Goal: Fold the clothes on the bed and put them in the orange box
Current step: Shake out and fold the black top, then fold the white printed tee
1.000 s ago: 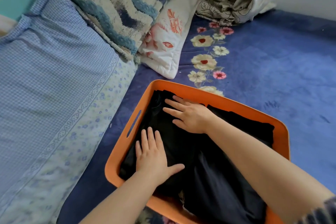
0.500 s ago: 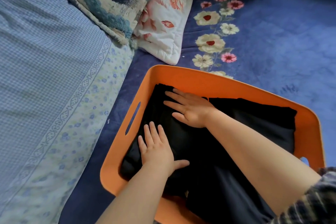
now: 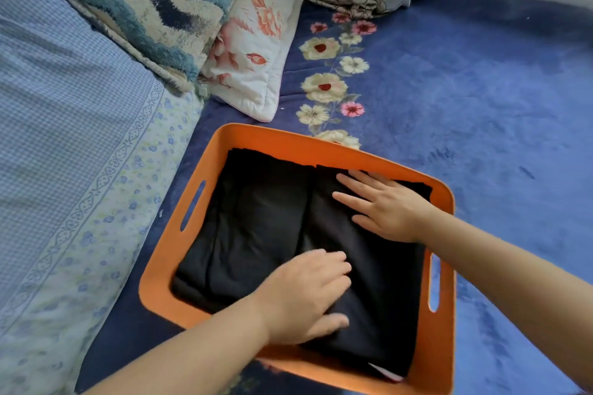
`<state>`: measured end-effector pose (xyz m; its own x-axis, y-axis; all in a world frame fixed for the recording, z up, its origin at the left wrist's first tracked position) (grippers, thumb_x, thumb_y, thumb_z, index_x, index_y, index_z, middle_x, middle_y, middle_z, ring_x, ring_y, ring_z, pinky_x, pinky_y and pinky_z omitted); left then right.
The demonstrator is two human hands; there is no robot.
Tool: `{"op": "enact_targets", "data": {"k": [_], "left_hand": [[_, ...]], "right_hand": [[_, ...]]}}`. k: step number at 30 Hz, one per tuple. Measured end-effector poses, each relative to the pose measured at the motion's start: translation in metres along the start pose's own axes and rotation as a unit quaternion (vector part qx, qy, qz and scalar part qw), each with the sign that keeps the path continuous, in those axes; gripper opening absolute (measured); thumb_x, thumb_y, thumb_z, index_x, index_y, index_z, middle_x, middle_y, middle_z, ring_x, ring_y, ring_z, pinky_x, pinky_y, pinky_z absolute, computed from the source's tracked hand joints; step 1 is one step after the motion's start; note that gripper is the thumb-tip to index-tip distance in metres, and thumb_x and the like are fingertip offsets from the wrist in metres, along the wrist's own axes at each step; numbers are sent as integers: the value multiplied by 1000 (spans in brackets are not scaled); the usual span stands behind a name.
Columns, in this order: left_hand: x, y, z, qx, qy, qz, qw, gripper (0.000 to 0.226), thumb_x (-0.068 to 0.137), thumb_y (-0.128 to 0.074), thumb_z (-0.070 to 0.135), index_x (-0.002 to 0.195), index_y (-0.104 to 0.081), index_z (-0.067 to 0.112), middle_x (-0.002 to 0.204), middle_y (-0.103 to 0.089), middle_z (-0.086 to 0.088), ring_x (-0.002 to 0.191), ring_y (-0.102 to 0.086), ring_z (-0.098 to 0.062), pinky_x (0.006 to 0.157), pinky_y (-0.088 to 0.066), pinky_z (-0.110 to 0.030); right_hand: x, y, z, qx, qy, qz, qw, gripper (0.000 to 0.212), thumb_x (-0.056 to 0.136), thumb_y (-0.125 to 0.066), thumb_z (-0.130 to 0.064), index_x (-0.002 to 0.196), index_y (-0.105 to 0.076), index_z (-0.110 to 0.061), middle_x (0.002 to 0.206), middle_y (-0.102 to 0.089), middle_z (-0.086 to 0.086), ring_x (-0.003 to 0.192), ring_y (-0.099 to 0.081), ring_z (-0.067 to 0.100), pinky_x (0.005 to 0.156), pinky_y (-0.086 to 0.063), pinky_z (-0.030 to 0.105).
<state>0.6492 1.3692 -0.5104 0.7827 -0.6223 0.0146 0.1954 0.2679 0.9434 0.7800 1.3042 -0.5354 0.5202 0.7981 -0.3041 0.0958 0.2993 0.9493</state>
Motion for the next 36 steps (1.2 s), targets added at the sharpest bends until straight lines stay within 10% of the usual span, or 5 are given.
{"op": "enact_targets", "data": {"k": [5,10,15,30,36], "left_hand": [[8,-61,13,65,-126,-272,952,73,88,-43,57,149,-13,28,158,-4,0,143,10,-19,104,19,-45],[10,-95,8,61,-112,-314,941,76,94,-45,46,147,8,33,153,24,7,117,48,-15,91,35,-36],[13,-110,-2,49,-98,-349,931,70,98,-41,27,146,9,36,136,37,13,111,53,-12,90,37,-35],[28,-28,37,225,-22,-427,875,65,92,-46,46,148,-19,24,157,-9,-5,143,-11,-23,114,-18,-43],[100,70,116,173,173,-187,951,44,97,-38,40,135,-42,18,140,-41,-2,127,-40,-23,99,-40,-39]], "right_hand": [[3,-33,5,63,-1,-78,995,104,53,45,-66,143,7,-31,142,25,-8,131,29,14,108,22,32],[9,-49,8,73,11,-72,995,83,77,29,-62,142,-10,-27,151,0,-1,140,3,22,110,13,31],[13,-62,9,94,-6,-92,991,90,53,39,-61,137,21,-34,135,36,-11,125,34,8,100,30,27],[-94,4,5,82,-117,-58,988,53,98,-35,-12,148,-19,-17,157,-5,6,145,2,22,116,-4,37],[-256,52,57,182,-231,45,955,46,97,-36,-12,143,-32,-16,154,-20,1,143,-13,20,110,-17,28]]}}
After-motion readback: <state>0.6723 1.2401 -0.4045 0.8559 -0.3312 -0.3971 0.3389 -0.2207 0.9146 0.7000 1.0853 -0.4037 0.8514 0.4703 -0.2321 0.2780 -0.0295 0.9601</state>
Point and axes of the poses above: each hand's wrist, its own x-axis towards the middle knuckle, its own y-axis out of the back of the hand, z = x × y, the point moved 8 cm from there along x, towards the middle knuckle
